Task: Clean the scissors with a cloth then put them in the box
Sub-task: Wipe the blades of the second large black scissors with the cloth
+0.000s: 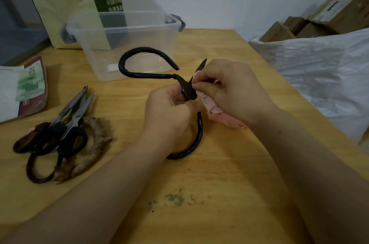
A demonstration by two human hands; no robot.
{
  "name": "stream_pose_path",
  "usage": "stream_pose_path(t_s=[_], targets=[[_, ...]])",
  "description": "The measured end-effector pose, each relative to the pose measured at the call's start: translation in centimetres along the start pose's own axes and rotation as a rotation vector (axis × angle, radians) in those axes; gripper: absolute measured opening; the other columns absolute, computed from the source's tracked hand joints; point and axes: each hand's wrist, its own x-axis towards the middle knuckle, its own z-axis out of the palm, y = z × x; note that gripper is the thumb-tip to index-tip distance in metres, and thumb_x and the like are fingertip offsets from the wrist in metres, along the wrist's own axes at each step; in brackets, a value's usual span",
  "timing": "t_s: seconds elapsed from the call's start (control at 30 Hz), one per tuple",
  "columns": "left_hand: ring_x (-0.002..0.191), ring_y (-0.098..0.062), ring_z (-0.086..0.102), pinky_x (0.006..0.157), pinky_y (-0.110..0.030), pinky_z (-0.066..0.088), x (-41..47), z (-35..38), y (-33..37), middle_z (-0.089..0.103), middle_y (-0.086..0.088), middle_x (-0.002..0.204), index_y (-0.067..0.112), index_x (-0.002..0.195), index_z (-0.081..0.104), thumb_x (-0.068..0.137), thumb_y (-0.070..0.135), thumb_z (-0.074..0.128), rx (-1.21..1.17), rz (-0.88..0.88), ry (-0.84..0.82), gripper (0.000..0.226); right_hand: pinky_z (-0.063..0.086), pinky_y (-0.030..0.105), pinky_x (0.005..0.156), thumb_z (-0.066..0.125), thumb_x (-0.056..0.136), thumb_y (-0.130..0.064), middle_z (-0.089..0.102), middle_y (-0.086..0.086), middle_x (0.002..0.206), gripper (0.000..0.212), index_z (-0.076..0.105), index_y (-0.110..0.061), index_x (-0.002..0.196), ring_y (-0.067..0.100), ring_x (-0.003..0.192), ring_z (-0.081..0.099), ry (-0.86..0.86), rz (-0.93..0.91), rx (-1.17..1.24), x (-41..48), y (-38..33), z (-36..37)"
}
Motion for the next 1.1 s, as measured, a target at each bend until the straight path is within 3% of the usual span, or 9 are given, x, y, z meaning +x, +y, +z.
stream_pose_path(t_s=[0.17, 0.37, 0.57, 0.73, 0.9, 1.1], targets=[[0.046, 0.002, 0.050, 0.045, -0.010, 0.034, 0.3, 0.1, -0.2, 0.066, 0.003, 0.074, 0.013, 0.090, 0.069, 0.081, -0.010, 0.060, 0.030, 0.005, 0.016, 0.027, 0.044, 0.033, 0.083, 0.053, 0.094, -0.016, 0.057, -0.001, 0.101, 0.016, 0.068, -0.011, 0.098, 0.017, 0.095, 0.056, -0.068, -0.023, -0.101, 0.4, -0.9, 0.4], [0.062, -0.002, 0.061, 0.046, -0.008, 0.036, 0.0, 0.3, 0.0, 0.071, 0.005, 0.077, 0.025, 0.081, 0.067, 0.082, -0.008, 0.061, 0.029, 0.009, 0.028, 0.034, 0.042, 0.023, 0.073, 0.050, 0.096, -0.022, 0.053, -0.005, 0.100, 0.017, 0.066, -0.017, 0.100, 0.013, 0.093, 0.053, -0.001, 0.077, -0.166, 0.7, -0.6, 0.1], [0.050, 0.000, 0.053, 0.045, -0.011, 0.034, 0.0, 0.1, -0.1, 0.070, -0.001, 0.072, 0.015, 0.080, 0.069, 0.080, -0.011, 0.059, 0.029, 0.012, 0.020, 0.027, 0.041, 0.027, 0.083, 0.051, 0.095, -0.021, 0.056, 0.000, 0.107, 0.018, 0.066, -0.013, 0.103, 0.016, 0.100, 0.053, -0.061, -0.015, -0.171, 0.5, -1.7, 0.8], [0.057, -0.003, 0.058, 0.044, -0.009, 0.034, -0.1, 0.3, 0.2, 0.070, 0.005, 0.071, 0.024, 0.077, 0.067, 0.081, -0.010, 0.061, 0.019, 0.008, 0.020, 0.035, 0.042, 0.025, 0.081, 0.052, 0.095, -0.021, 0.058, -0.002, 0.106, 0.017, 0.067, -0.016, 0.099, 0.014, 0.097, 0.054, 0.019, 0.069, -0.167, 0.7, -1.0, 0.4], [0.048, -0.001, 0.052, 0.045, -0.012, 0.033, 0.0, 0.0, 0.0, 0.068, -0.001, 0.071, 0.010, 0.083, 0.070, 0.079, -0.011, 0.060, 0.025, -0.007, 0.026, 0.023, 0.042, 0.029, 0.087, 0.054, 0.094, -0.019, 0.058, 0.000, 0.106, 0.017, 0.068, -0.013, 0.100, 0.015, 0.100, 0.054, -0.079, -0.002, -0.144, 0.5, -1.7, 0.8], [0.066, 0.000, 0.064, 0.045, -0.007, 0.038, -0.2, 0.3, 0.3, 0.068, 0.011, 0.067, 0.024, 0.077, 0.067, 0.081, -0.009, 0.062, -0.001, -0.013, 0.023, 0.033, 0.044, 0.026, 0.082, 0.059, 0.091, -0.022, 0.059, -0.006, 0.095, 0.012, 0.070, -0.018, 0.094, 0.011, 0.093, 0.055, 0.073, 0.143, -0.072, 0.7, -0.9, 0.7]])
